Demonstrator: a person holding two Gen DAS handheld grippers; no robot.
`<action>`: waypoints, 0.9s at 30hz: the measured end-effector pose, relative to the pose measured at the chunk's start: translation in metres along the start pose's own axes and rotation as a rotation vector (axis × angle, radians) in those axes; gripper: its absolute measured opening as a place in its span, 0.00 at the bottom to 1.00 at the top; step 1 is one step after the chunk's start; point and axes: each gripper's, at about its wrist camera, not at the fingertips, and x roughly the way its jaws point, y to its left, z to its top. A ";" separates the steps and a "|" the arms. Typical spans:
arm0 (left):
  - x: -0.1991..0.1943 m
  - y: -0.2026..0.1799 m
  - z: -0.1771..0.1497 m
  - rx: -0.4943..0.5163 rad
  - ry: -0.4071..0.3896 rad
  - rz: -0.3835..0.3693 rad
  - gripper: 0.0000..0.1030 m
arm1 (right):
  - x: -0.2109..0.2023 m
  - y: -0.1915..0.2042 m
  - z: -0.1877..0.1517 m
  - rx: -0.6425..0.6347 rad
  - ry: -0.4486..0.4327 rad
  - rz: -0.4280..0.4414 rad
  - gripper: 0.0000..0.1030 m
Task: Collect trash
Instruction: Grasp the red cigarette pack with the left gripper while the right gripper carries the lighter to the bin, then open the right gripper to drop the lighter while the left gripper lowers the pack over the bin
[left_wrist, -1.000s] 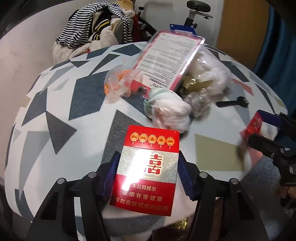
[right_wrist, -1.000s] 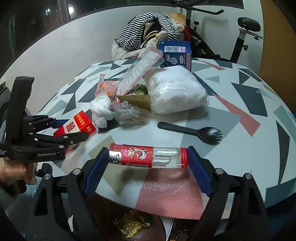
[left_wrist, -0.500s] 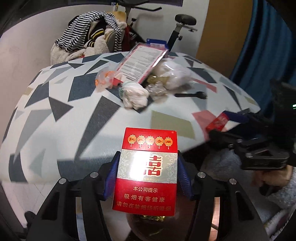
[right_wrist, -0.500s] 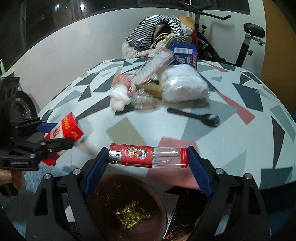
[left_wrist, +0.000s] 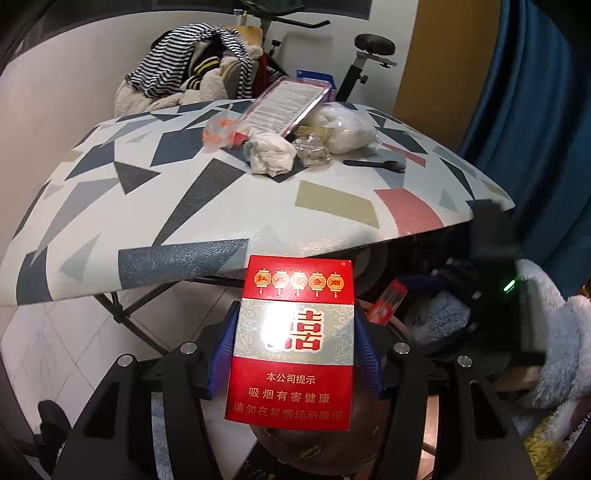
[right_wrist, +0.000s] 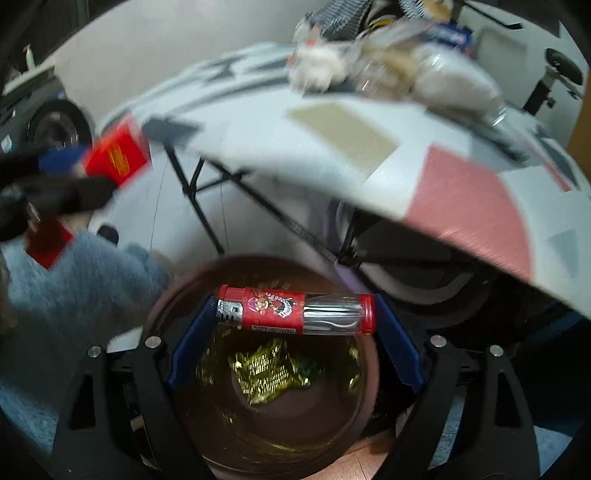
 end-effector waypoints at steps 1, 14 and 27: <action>0.000 0.002 -0.001 -0.008 -0.002 0.001 0.54 | 0.006 0.002 -0.001 -0.007 0.018 0.003 0.81; 0.004 0.020 -0.007 -0.090 -0.001 0.001 0.54 | 0.052 0.015 -0.007 -0.032 0.178 0.058 0.81; 0.005 0.019 -0.008 -0.092 -0.002 -0.003 0.54 | 0.076 0.026 -0.021 -0.046 0.341 0.123 0.85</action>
